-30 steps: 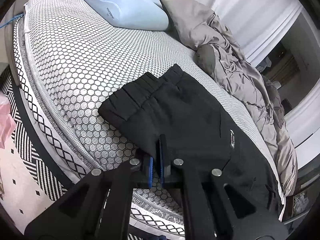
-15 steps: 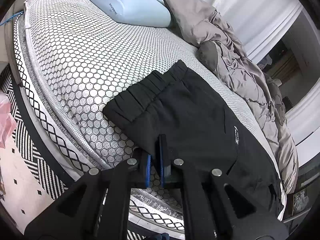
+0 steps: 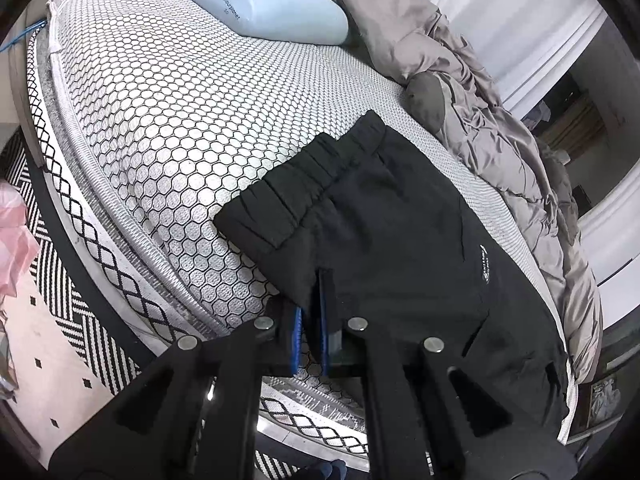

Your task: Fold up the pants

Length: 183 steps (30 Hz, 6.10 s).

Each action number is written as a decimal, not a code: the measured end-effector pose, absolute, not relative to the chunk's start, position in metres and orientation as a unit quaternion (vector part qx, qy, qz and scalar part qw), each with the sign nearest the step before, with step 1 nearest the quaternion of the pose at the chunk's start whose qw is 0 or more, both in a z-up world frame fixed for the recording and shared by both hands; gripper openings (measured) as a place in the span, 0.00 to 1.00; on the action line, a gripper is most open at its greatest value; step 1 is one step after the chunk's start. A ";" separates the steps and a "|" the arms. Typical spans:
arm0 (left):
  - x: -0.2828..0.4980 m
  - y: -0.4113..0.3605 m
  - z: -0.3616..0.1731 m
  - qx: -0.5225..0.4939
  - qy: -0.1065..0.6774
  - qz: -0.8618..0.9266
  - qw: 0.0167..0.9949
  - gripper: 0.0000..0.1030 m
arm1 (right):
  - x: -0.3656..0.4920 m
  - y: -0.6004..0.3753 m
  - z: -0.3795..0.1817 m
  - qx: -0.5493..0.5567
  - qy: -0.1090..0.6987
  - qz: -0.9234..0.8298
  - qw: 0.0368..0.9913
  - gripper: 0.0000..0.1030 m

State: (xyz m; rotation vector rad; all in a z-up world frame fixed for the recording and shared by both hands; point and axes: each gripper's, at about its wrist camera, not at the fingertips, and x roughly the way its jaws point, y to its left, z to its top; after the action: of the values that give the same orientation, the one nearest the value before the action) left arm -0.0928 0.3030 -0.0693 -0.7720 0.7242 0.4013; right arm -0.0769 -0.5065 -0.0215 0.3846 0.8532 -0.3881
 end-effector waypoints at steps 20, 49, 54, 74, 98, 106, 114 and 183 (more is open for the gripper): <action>-0.101 0.305 -0.070 -0.381 0.324 0.165 0.850 0.00 | -0.147 -0.457 -0.060 0.366 0.279 -0.031 0.887 0.12; 0.150 0.366 0.035 -0.340 0.366 0.167 0.850 0.19 | 0.103 -0.439 0.122 0.252 0.248 -0.124 0.927 0.58; 0.115 0.375 0.051 -0.306 0.330 0.203 0.870 0.65 | 0.081 -0.414 0.114 0.194 0.259 -0.094 0.942 0.76; 0.094 0.333 -0.060 -0.403 0.369 0.126 0.828 0.00 | -0.085 -0.407 0.007 0.269 0.292 -0.080 0.914 0.84; 0.062 0.347 -0.087 -0.481 0.348 0.087 0.800 0.20 | -0.045 -0.398 -0.042 0.382 0.316 -0.019 0.868 0.82; 0.054 0.355 -0.093 -0.478 0.330 0.101 0.808 0.01 | 0.032 -0.430 -0.056 0.407 0.313 -0.048 0.857 0.18; -0.036 0.354 -0.075 -0.427 0.340 0.099 0.832 0.03 | -0.079 -0.408 -0.045 0.371 0.282 -0.033 0.884 0.06; 0.026 0.122 -0.029 -0.150 0.435 -0.002 0.888 0.99 | -0.032 -0.419 0.026 0.103 0.379 -0.014 0.920 0.83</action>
State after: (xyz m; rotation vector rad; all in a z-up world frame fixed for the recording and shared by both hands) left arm 0.0260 0.1221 -0.0291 -0.3113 0.9037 -0.0042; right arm -0.0317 -0.4194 0.0255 0.2116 0.7792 -0.0292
